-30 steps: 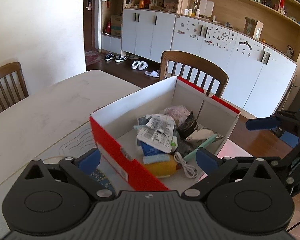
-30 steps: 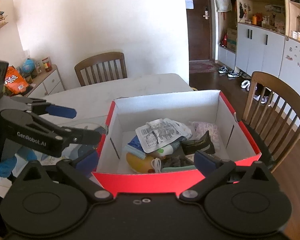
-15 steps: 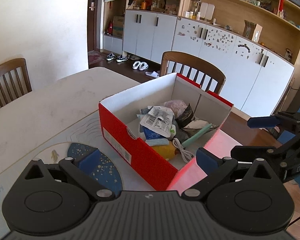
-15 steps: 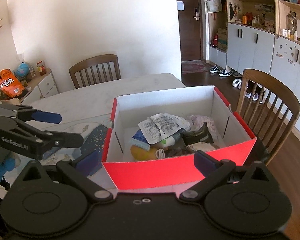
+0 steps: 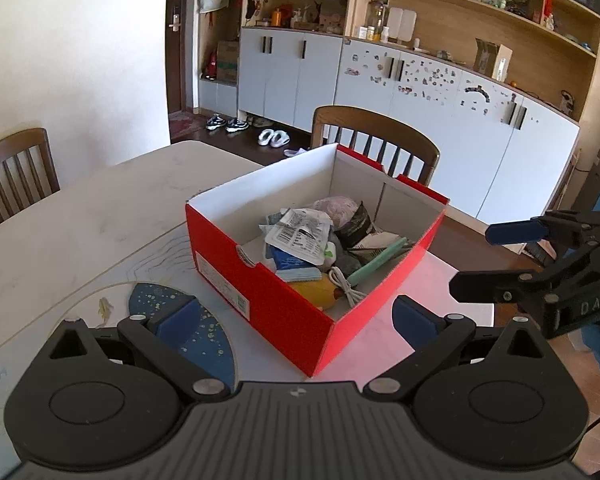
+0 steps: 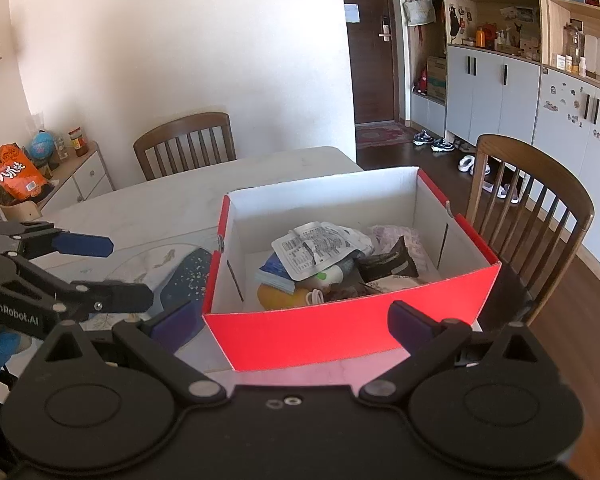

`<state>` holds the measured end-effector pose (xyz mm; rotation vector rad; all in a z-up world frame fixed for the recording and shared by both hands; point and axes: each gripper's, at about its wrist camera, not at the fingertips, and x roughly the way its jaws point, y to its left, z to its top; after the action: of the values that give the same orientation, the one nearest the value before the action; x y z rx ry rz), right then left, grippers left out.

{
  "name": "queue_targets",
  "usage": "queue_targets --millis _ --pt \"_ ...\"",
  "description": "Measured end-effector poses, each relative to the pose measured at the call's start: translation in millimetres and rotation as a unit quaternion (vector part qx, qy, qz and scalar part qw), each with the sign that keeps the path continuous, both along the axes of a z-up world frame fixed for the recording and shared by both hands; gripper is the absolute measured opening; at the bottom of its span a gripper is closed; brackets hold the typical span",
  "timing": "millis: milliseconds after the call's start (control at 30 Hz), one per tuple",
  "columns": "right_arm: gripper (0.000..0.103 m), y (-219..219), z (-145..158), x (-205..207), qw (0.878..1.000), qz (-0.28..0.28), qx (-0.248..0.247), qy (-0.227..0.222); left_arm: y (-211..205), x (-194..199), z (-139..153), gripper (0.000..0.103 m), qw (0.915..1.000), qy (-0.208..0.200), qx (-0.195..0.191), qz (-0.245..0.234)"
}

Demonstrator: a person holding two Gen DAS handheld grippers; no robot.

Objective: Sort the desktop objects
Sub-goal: 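Withdraw both tools up and away from the box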

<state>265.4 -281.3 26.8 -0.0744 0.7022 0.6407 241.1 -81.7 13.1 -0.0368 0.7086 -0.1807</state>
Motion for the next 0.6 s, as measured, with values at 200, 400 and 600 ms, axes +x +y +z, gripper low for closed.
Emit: queue_targets --millis 200,400,600 --pt "0.103 -4 -3 -1 1.0 -0.003 -0.001 0.006 -5 -1 -7 0.102 0.9999 0.01 -0.004 -0.012" --pt "0.103 -5 -4 0 1.0 -0.004 -0.001 0.007 -9 -3 -10 0.102 0.9997 0.015 -0.004 -0.017" --pt "0.103 -6 -4 -1 1.0 -0.008 -0.004 0.007 -11 -2 -16 0.102 0.9994 0.027 -0.008 -0.02"
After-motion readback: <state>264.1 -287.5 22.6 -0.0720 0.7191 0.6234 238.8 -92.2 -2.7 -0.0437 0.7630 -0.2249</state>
